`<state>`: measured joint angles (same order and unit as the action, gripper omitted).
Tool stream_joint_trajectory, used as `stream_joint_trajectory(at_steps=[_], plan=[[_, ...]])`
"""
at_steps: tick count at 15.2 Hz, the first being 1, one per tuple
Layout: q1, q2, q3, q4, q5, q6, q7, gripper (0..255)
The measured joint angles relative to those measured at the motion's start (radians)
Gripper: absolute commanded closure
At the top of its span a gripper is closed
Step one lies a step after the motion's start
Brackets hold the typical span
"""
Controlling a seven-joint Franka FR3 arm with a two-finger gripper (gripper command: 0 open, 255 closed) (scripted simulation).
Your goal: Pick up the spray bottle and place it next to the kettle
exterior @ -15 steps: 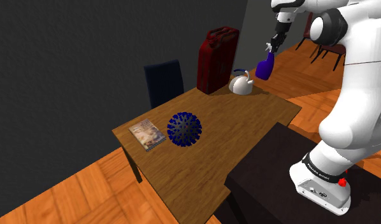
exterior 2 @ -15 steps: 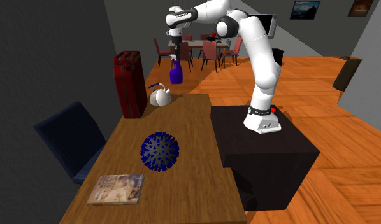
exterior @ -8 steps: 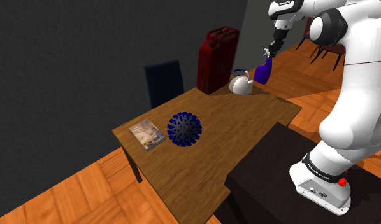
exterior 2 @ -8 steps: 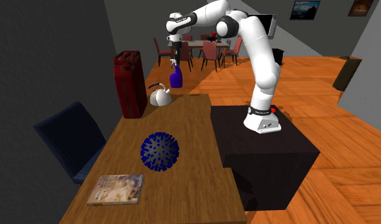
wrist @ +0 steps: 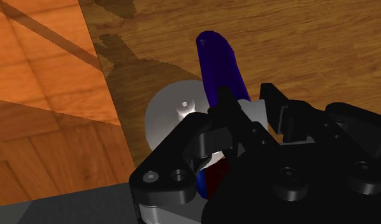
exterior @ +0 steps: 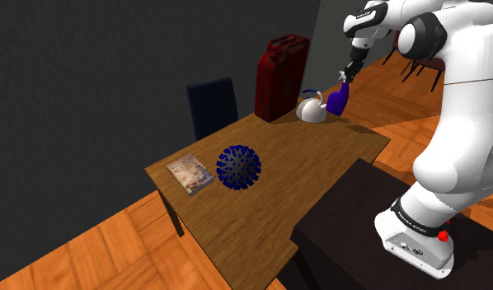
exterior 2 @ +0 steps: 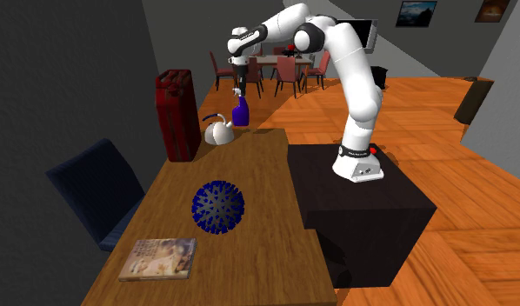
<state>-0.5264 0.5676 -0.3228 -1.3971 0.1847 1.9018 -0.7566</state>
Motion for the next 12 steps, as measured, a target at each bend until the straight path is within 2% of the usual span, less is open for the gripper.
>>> stream_joint_trajectory(at_steps=[12], plan=[[-0.004, 0.06, 0.012, -0.069, 0.021, 0.127, -0.014, 255]])
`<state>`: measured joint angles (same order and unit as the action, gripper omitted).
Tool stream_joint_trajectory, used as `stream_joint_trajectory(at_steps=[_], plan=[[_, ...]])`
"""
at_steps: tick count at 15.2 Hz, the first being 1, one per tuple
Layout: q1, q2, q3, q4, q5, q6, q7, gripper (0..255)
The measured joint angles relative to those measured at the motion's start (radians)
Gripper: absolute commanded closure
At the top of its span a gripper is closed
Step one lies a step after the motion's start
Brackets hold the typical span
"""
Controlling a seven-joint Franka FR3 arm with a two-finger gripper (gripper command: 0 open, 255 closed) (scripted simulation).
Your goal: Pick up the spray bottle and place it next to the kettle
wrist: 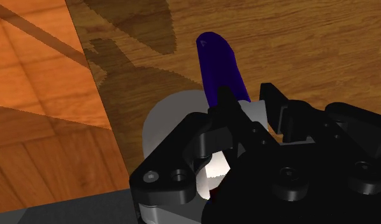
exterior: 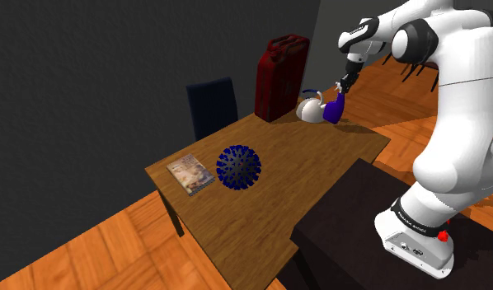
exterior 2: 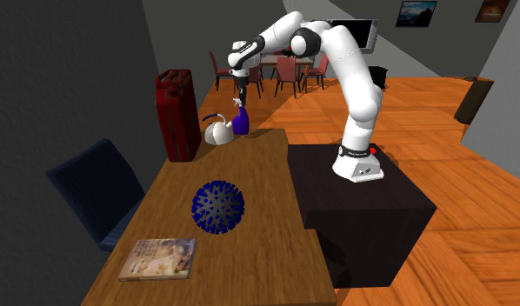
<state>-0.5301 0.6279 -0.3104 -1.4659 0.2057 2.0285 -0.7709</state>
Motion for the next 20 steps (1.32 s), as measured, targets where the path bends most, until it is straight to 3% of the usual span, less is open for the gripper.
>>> stream_joint_trajectory(at_steps=[6, 13, 14, 20], plan=[[-0.003, 0.035, 0.008, -0.028, 0.012, 0.062, -0.008, 255], [-0.005, 0.044, 0.01, -0.03, 0.015, 0.073, -0.01, 255], [-0.005, 0.044, 0.01, -0.03, 0.015, 0.074, -0.01, 0], [-0.005, 0.044, 0.01, -0.03, 0.015, 0.074, -0.01, 0]])
